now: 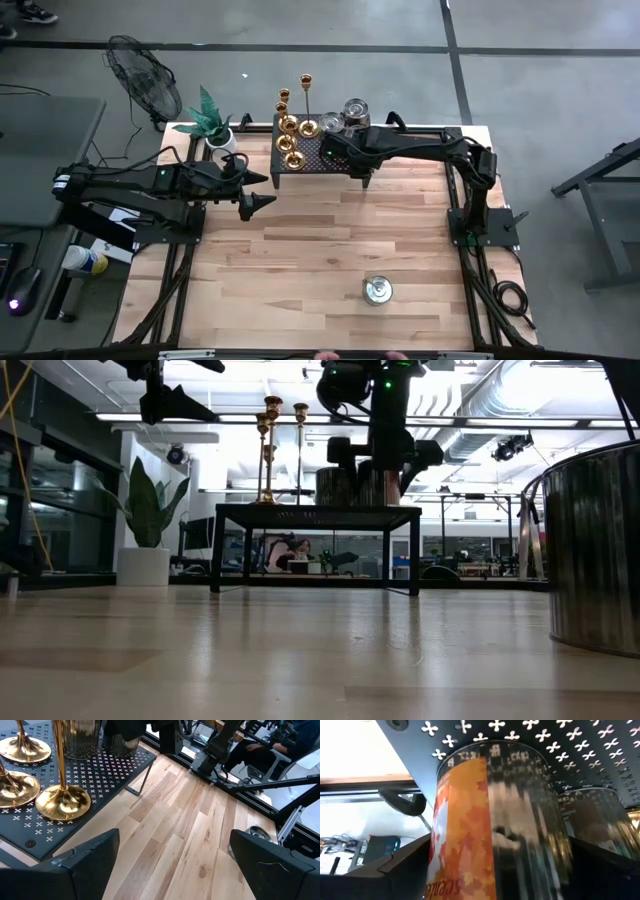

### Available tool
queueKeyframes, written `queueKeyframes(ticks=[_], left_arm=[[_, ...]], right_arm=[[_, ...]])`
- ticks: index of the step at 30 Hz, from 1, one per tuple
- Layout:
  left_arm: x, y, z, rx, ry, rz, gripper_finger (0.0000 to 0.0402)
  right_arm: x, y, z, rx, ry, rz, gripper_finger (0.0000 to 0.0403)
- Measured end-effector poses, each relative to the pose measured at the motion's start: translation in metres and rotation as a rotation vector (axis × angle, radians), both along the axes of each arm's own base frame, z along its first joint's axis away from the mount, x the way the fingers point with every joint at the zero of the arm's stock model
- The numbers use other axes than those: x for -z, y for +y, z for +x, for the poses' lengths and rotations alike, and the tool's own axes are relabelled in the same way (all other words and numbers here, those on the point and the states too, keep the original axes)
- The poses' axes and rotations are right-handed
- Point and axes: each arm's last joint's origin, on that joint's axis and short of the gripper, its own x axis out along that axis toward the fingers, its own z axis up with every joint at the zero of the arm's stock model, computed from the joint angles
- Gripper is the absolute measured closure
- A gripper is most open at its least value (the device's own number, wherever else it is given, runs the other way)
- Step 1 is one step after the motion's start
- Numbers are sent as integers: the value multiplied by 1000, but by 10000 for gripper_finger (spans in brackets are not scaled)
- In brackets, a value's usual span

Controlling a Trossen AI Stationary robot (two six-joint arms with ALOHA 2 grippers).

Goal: Pick & Place candle stick holders
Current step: Put the orange scented candle on the shelf

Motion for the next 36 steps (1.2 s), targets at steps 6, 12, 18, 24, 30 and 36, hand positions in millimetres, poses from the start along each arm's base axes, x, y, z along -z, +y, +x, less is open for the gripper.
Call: queueKeyframes(ticks=[6, 12, 18, 24, 30, 36], left_arm=[[0, 0, 0, 0, 0, 0, 27], [0, 0, 0, 0, 0, 0, 27], [0, 0, 0, 0, 0, 0, 27], [0, 0, 0, 0, 0, 0, 27], [0, 0, 0, 0, 0, 0, 27], [0, 0, 0, 0, 0, 0, 27]], right_arm=[[-1, 0, 0, 0, 1, -6, 24], [-1, 1, 1, -4, -4, -6, 24], [0, 5, 2, -15, -7, 5, 24], [0, 9, 3, -26, -10, 11, 24], [-1, 13, 5, -29, -9, -23, 9], [-1, 14, 6, 2, -57, -20, 3]])
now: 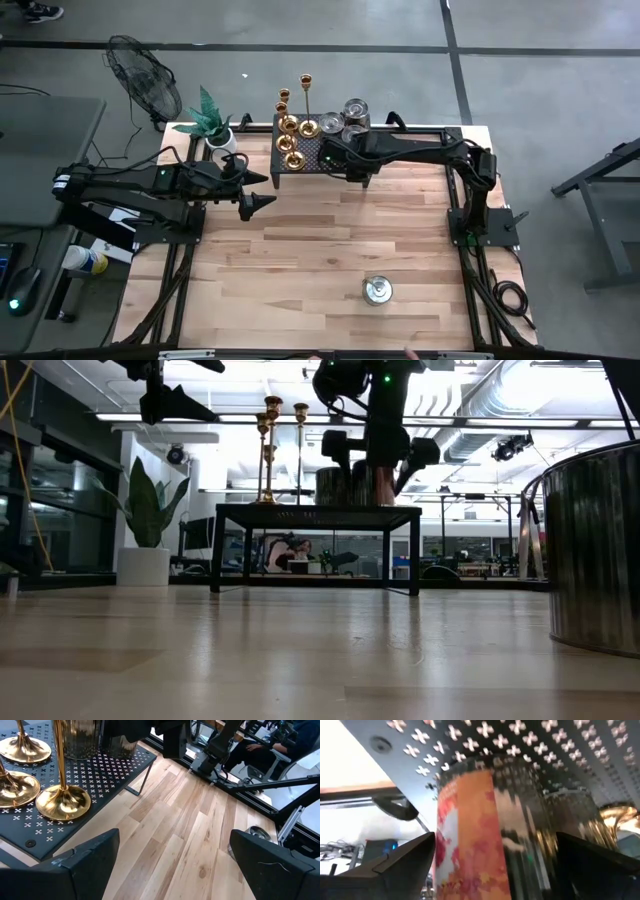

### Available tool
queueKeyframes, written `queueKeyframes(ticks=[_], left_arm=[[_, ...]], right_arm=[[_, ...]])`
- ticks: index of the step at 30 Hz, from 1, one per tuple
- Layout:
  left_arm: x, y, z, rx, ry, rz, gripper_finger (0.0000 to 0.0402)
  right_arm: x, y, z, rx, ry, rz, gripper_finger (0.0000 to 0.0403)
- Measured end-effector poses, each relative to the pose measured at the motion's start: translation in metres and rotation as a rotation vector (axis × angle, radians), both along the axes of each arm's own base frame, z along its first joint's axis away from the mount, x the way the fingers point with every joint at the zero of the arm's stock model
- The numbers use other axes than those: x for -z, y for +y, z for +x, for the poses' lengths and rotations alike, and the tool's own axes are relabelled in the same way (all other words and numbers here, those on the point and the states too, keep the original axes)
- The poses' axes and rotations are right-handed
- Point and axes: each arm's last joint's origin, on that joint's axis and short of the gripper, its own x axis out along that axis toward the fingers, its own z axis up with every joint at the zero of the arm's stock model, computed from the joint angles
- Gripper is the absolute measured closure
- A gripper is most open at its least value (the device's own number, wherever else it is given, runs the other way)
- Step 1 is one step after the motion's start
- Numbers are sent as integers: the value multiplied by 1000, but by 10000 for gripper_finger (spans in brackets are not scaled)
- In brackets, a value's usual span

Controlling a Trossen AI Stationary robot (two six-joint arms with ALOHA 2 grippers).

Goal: Pick & Place candle stick holders
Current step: Put the orange scented candle on the shelf

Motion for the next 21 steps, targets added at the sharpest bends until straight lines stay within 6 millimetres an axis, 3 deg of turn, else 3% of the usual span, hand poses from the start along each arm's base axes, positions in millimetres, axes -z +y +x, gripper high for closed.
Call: queueKeyframes(ticks=[21], left_arm=[[0, 0, 0, 0, 0, 0, 27]], right_arm=[[3, 25, 3, -43, 0, 69, 3]])
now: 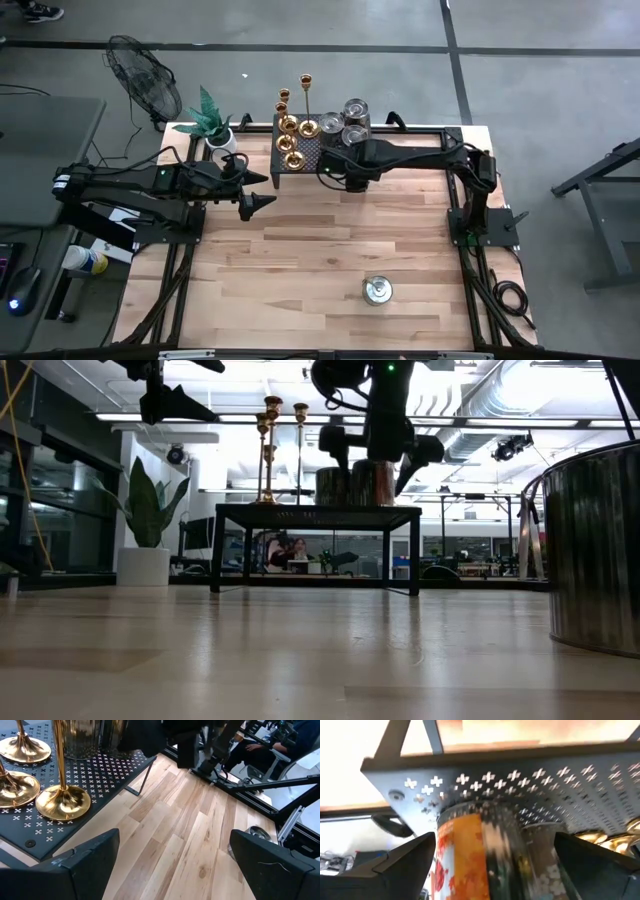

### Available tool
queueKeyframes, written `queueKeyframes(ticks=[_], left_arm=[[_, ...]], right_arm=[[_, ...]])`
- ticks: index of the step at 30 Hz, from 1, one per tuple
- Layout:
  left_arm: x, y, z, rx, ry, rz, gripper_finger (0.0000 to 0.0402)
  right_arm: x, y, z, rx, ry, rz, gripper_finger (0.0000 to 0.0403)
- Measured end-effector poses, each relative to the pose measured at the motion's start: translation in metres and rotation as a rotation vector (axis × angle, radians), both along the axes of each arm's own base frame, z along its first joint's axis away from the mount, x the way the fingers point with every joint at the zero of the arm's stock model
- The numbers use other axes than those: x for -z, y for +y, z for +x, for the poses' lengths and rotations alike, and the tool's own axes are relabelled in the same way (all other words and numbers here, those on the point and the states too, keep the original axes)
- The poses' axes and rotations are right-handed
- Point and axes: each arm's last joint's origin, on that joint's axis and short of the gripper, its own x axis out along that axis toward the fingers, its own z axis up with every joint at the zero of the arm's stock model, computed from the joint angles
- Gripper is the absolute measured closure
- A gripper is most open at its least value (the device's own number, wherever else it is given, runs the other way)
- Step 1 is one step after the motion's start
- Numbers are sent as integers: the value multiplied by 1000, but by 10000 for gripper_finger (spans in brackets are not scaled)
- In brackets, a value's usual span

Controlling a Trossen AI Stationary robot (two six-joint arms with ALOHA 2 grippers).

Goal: Pick & Place candle stick holders
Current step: Put the orange scented candle on the shelf

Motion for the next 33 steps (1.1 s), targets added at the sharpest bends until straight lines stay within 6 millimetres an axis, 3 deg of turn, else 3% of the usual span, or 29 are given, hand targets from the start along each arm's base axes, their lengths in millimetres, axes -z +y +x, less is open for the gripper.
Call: queueKeyframes(ticks=[8, 16, 28, 33], left_arm=[[0, 0, 0, 0, 0, 0, 27], [0, 0, 0, 0, 0, 0, 27], [0, 0, 0, 0, 0, 0, 27], [0, 0, 0, 0, 0, 0, 27]], right_arm=[[2, 18, 0, -2, -7, 57, 3], [2, 32, 2, 117, -128, 100, 3], [1, 33, -3, 559, -449, 36, 4], [3, 45, -6, 700, -503, 136, 4]])
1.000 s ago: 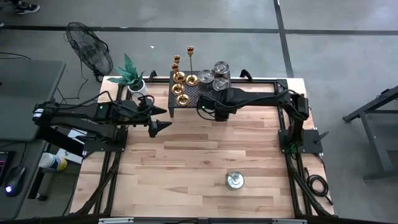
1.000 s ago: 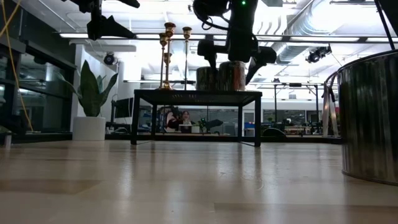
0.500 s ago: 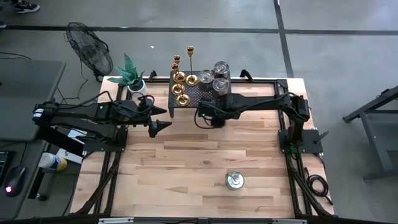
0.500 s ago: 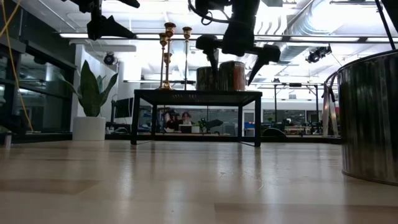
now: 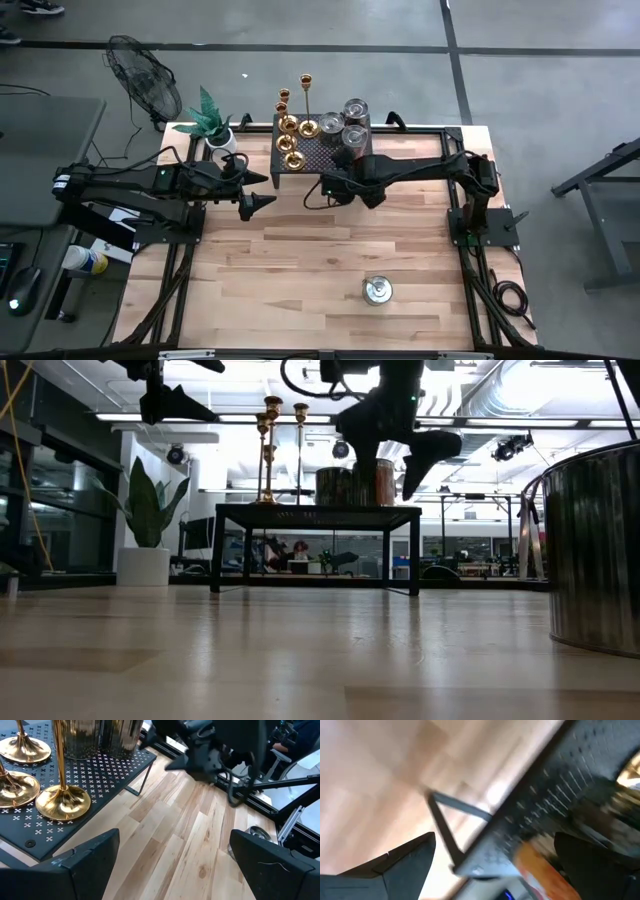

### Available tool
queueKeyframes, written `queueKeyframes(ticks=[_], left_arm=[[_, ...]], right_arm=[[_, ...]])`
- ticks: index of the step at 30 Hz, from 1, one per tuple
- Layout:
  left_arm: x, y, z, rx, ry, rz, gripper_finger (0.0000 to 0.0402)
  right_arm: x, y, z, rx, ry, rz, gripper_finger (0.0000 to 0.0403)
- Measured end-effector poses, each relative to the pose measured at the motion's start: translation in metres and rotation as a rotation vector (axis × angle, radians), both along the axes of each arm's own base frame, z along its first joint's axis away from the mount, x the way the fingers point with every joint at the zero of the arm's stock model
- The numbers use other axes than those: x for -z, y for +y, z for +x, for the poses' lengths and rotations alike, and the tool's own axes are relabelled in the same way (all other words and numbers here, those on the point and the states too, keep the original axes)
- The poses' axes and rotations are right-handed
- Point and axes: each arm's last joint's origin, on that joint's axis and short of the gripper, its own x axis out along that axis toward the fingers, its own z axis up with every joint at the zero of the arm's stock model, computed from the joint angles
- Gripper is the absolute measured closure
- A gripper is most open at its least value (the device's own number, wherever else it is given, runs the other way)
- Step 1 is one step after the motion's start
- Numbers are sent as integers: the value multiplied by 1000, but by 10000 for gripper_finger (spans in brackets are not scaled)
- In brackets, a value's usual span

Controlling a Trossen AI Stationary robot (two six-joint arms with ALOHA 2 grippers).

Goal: Pick & Place candle stick holders
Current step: Put the orange scented candle on the shelf

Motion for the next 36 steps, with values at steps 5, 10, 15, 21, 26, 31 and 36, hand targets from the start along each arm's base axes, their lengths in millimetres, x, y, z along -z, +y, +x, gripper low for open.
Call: queueKeyframes(ticks=[5, 10, 15, 21, 26, 31, 36], left_arm=[[0, 0, 0, 0, 0, 0, 27], [0, 0, 0, 0, 0, 0, 27], [0, 0, 0, 0, 0, 0, 27], [0, 0, 0, 0, 0, 0, 27], [0, 0, 0, 0, 0, 0, 27], [0, 0, 0, 0, 0, 0, 27], [0, 0, 0, 0, 0, 0, 27]], right_arm=[[0, 16, 1, 51, -85, 151, 4], [-15, 26, -2, 170, -247, 410, 4], [-35, 33, -19, 199, -249, 672, 4], [-58, 33, -49, 158, -183, 735, 4], [-70, 31, -64, 101, -148, 820, 4], [-83, 32, -76, 60, -143, 1118, 4], [-96, 38, -94, -327, -168, 1483, 3]])
